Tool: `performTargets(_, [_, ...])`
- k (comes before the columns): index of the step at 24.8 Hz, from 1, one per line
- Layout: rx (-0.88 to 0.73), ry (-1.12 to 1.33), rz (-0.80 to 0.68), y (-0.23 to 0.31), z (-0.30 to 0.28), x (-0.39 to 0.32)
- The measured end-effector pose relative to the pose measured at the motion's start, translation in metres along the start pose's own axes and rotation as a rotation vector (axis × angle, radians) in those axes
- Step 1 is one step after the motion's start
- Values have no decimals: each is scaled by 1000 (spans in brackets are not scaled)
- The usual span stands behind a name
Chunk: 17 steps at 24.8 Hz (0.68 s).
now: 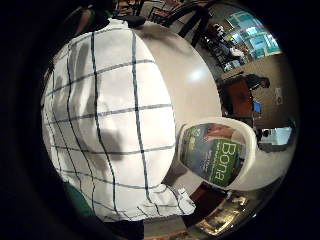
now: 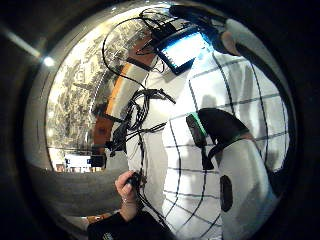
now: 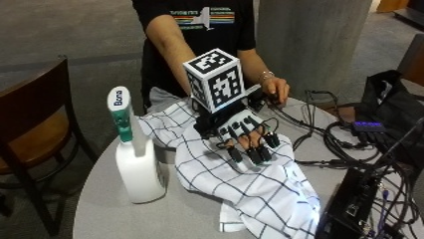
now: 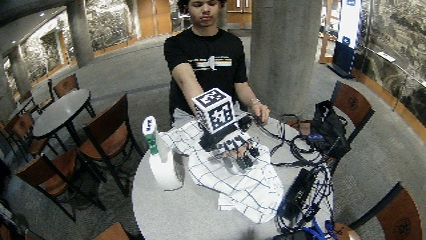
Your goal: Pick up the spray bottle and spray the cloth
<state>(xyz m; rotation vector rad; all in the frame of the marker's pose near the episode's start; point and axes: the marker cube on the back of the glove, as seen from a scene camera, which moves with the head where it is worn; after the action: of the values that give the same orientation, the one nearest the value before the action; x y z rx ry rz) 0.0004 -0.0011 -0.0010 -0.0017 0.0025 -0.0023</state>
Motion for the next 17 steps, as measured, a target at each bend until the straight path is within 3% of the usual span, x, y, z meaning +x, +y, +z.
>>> performTargets(17, [-1, 94, 10, 15, -13, -4])
